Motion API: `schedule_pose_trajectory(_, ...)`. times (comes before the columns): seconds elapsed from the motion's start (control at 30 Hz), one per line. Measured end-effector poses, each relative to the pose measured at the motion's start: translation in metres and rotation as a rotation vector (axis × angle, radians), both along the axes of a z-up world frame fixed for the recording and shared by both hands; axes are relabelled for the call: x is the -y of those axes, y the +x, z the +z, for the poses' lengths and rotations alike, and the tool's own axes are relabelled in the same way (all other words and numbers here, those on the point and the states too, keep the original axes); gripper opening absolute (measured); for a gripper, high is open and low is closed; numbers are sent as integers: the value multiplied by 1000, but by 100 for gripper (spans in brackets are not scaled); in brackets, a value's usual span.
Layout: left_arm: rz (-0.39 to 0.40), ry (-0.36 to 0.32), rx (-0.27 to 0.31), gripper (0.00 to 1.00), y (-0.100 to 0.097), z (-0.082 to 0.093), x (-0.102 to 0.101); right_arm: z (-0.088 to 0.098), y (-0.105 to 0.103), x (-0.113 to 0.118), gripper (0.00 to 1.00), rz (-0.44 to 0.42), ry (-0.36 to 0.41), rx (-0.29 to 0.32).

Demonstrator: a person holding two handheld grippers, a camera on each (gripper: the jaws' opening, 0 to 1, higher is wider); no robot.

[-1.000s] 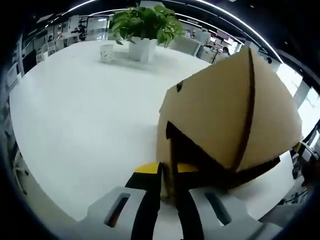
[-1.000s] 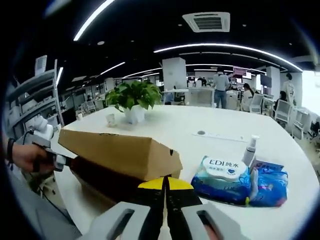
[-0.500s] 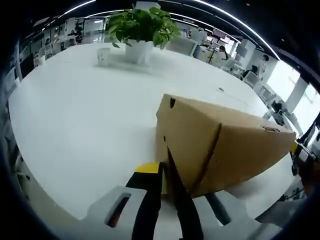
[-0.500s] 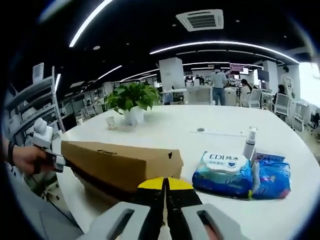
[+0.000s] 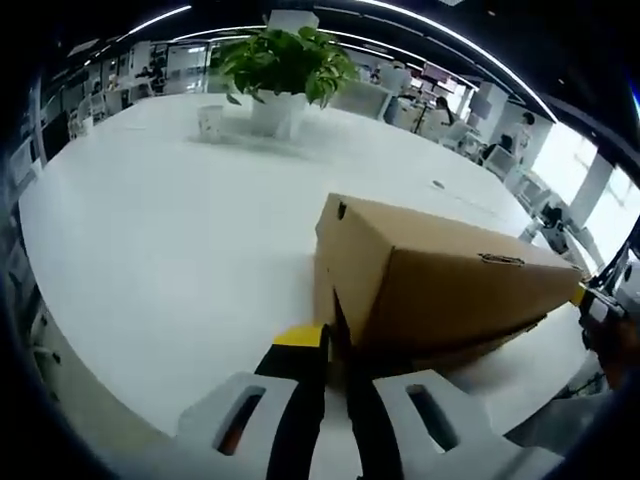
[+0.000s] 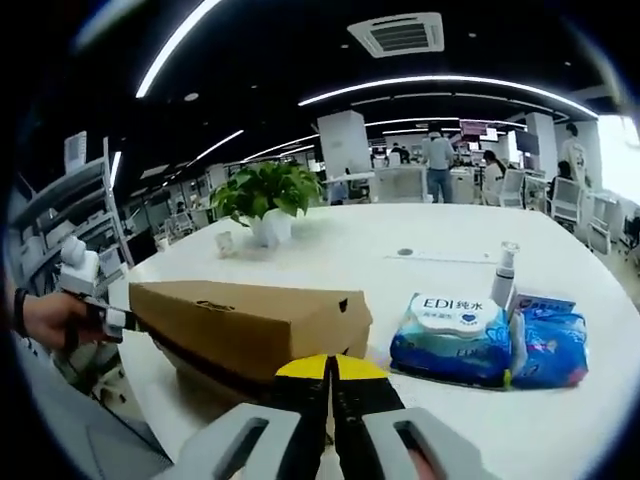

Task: Operate the shoe box by opening the lid, removing the specified soft item, and placing it in the target area until the item is outside and the box remains undamaged.

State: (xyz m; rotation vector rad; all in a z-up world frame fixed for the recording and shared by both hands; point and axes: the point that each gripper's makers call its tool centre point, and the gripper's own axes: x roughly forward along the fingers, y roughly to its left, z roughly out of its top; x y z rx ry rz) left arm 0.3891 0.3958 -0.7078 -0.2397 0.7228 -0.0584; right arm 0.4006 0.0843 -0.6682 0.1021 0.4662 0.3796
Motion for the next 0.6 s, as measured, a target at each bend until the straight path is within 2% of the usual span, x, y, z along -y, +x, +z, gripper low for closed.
schedule_pose_trajectory(0.6,18,-19,44,5,-10,20,-4,0,-1,-11,0,34,33,-13)
